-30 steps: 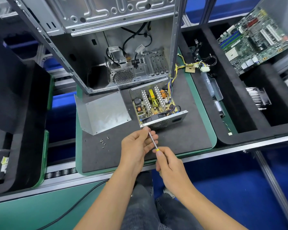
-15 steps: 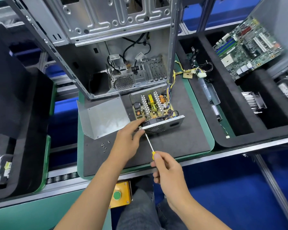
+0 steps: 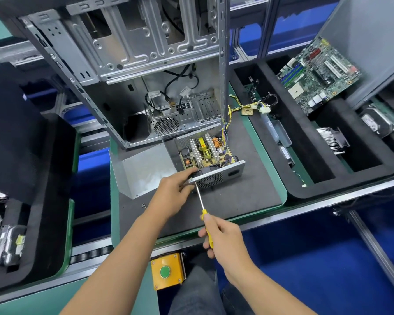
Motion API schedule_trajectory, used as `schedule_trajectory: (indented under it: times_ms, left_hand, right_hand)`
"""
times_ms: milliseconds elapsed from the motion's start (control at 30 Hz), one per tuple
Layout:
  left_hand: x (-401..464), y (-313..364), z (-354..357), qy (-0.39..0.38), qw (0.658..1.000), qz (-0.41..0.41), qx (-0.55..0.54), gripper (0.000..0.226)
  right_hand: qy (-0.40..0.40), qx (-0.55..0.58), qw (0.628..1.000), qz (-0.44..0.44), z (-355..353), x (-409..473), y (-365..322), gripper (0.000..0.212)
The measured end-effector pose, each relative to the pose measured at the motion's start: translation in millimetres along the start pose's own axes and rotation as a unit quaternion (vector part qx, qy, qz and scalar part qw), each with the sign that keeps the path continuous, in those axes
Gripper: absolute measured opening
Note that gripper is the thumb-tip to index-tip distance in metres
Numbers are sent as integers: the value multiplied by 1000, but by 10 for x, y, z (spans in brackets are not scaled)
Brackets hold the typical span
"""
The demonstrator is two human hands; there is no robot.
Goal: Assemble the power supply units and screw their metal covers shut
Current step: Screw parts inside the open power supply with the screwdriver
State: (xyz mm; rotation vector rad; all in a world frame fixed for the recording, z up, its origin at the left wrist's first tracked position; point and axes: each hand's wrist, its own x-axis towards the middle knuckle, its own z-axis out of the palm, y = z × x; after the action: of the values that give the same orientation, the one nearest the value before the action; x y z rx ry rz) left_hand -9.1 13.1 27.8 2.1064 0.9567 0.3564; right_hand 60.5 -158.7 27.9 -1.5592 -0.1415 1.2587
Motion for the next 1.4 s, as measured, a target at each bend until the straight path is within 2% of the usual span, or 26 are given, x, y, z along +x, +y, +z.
schedule_trajectory:
  times_ms: [100,167,300,367,400,433,500,567,633,700,733,767,833,867,900,933,1000,1067,1133,1200,1267,1333,1400]
  left_hand:
    - [-24,12,26,8,1000,8,16,50]
    - [-36,26,29,5,1000,8,21,50]
    - [-24,54,37,9,1000,-1,20,49]
    - [-28,63,59,20,1000,-3,20,47]
    - [-33,66,72,26,999,-3,20,47]
    - [-36,65,82,30,999,-1,20,46]
    - [-40,53,95,33,999,-1,15,46]
    - [-39,41,103,32,999,-1,12,47]
    - [-43,30,113,37,999,-3,12,47]
    - [-37,14,124,42,999,-7,4,47]
    - [-39,9,131,43,999,-8,1,47]
    - [-40,6,139,45,999,-8,-1,47]
    - [-43,-6,155,53,999,-5,-4,47]
    - [-37,-15,163,58,998,-4,-6,47]
    - [-35,-27,171,61,998,-5,-10,47]
    - [-36,-36,179,64,998,-8,-14,48]
    - [-32,-44,205,68,997,-13,-22,48]
    - [-34,-41,249,73,997,-13,-30,48]
    - [-45,-32,300,78,996,-11,-34,48]
    - [-49,-38,335,86,996,-7,-37,48]
    - [-55,-45,344,89,995,-7,-47,49]
    - [-55,-48,345,90,995,-7,-50,49]
    - [-52,-54,349,90,995,-6,-47,48]
  right_hand:
    - [-20,25,999,23,1,11,-35,20]
    - [-1,27,1000,13,-27,31,-44,18]
    - [81,-123,983,-108,-75,49,-17,5]
    - [71,-173,974,-125,-73,63,-24,22]
    - [48,-117,988,-88,-85,84,-63,29]
    - [9,-4,1000,-24,-107,104,-116,33]
    - [-83,177,973,122,-184,130,-215,43]
    - [-136,211,949,191,-208,148,-256,58]
    - [-154,182,951,199,-156,133,-276,59]
    - [-102,91,980,145,-101,119,-284,50]
    - [-50,4,996,79,-99,101,-283,46]
    - [8,-110,994,-9,-109,91,-269,43]
    - [101,-325,923,-180,-138,62,-199,32]
    - [130,-357,898,-222,-134,51,-174,22]
    - [139,-348,899,-229,-129,35,-165,14]
    - [129,-316,916,-213,-128,24,-150,10]
    - [87,-253,950,-160,-140,16,-106,17]
    - [70,-207,968,-127,-160,0,-72,15]
    - [30,-96,993,-60,-146,-30,-85,11]
    - [-20,66,997,42,-159,-24,-142,25]
    - [-57,170,976,124,-208,2,-221,44]
    - [-70,186,970,137,-226,35,-284,48]
    - [-37,79,994,67,-231,69,-305,37]
